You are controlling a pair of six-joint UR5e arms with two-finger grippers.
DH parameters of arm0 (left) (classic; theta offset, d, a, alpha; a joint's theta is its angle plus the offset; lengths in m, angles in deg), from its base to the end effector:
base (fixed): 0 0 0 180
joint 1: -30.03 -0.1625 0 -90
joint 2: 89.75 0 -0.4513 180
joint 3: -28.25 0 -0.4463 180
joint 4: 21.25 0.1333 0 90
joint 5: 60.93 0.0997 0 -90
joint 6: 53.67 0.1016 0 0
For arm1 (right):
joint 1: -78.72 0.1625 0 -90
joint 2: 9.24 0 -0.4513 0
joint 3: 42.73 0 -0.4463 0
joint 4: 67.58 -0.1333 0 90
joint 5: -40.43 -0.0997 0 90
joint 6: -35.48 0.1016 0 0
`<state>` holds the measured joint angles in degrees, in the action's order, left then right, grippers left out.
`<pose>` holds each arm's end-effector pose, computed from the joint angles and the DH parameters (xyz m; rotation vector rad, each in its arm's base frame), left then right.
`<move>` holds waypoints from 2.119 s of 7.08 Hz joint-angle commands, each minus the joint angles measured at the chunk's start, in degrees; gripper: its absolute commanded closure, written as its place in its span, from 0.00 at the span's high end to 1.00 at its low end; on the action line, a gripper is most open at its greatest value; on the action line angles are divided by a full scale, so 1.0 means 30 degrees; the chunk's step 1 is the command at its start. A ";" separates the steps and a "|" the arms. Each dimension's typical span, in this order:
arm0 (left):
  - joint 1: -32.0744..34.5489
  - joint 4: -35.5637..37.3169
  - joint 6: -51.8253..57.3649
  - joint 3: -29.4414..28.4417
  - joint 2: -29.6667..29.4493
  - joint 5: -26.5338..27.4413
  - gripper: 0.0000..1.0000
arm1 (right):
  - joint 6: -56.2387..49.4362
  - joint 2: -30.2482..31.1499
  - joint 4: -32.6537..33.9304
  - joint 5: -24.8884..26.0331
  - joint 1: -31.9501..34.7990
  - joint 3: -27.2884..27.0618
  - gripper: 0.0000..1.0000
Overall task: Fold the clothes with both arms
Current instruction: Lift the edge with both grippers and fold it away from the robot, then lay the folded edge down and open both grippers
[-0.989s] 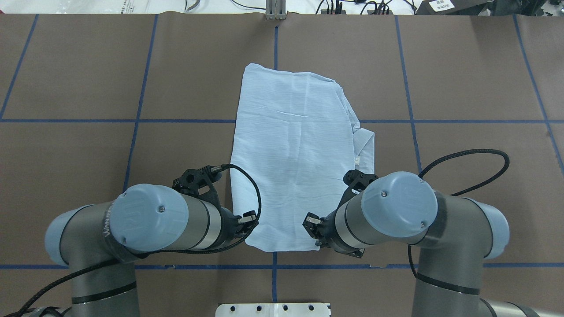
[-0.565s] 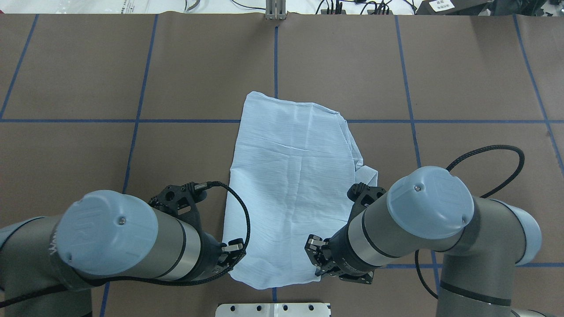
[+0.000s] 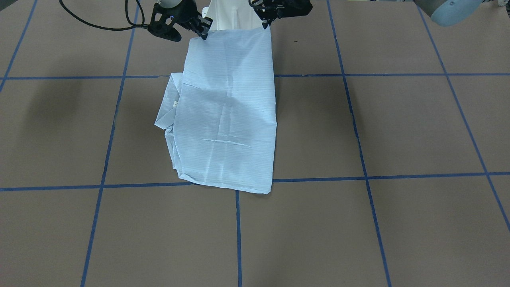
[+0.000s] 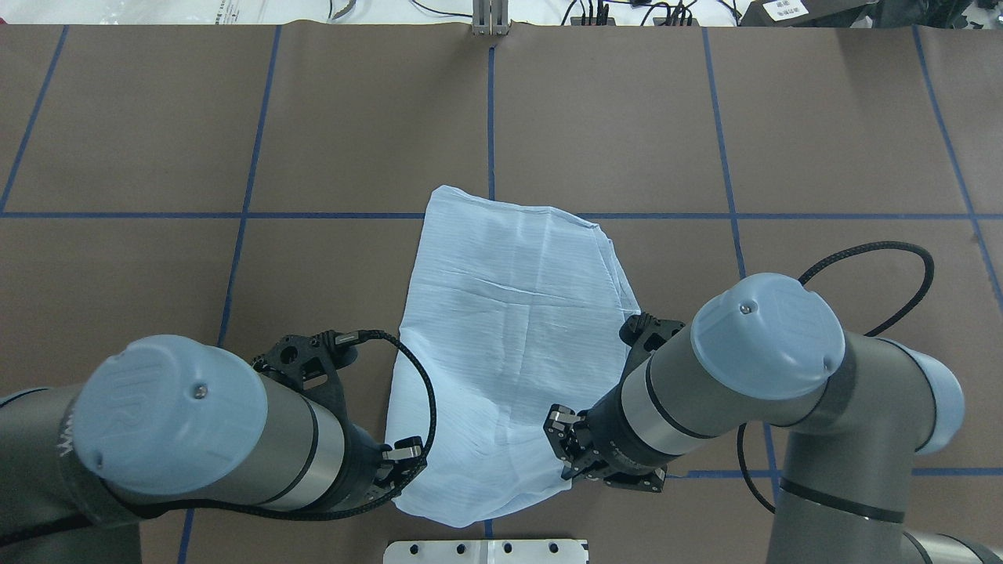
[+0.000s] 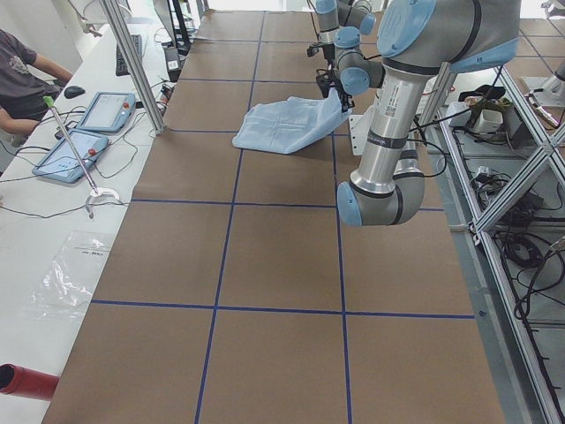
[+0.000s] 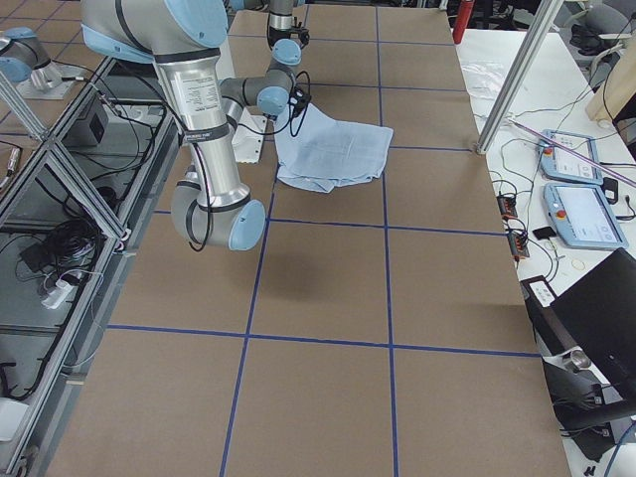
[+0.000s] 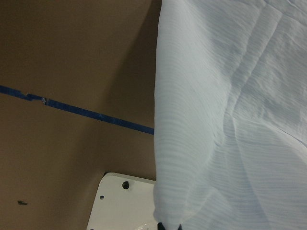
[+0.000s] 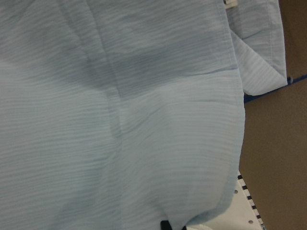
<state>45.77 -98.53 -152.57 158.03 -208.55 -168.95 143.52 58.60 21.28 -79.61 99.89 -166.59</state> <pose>0.4693 -0.2381 0.1142 -0.2313 0.9837 -0.2397 -0.4809 -0.2746 0.1743 -0.4541 -0.9893 0.3546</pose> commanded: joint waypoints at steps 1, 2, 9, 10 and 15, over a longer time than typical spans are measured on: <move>0.1892 -0.1860 0.1406 -0.1739 -0.0155 -0.0027 0.00 | -0.0852 -0.0231 0.0000 0.1277 0.1435 0.1176 0.00; 0.3062 -0.2943 0.1789 -0.2761 -0.0417 -0.0085 0.00 | -0.1148 -0.0262 0.0000 0.1487 0.2340 0.1470 0.00; 0.6205 -0.8952 0.2461 -1.0383 -0.3201 0.0002 0.00 | -0.6245 -0.3681 -0.0059 0.1929 0.5509 0.8286 0.00; 0.6615 -0.9394 0.2612 -1.0911 -0.3318 0.0002 0.00 | -0.6597 -0.4415 -0.0059 0.1929 0.5919 0.9228 0.00; 0.7263 -1.1321 0.3258 -1.3540 -0.4166 0.0002 0.00 | -0.7420 -0.5183 -0.4361 0.2016 0.6802 1.3100 0.00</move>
<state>67.47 -129.46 -142.81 120.97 -220.10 -168.95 121.51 43.45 10.68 -73.63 120.14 -129.68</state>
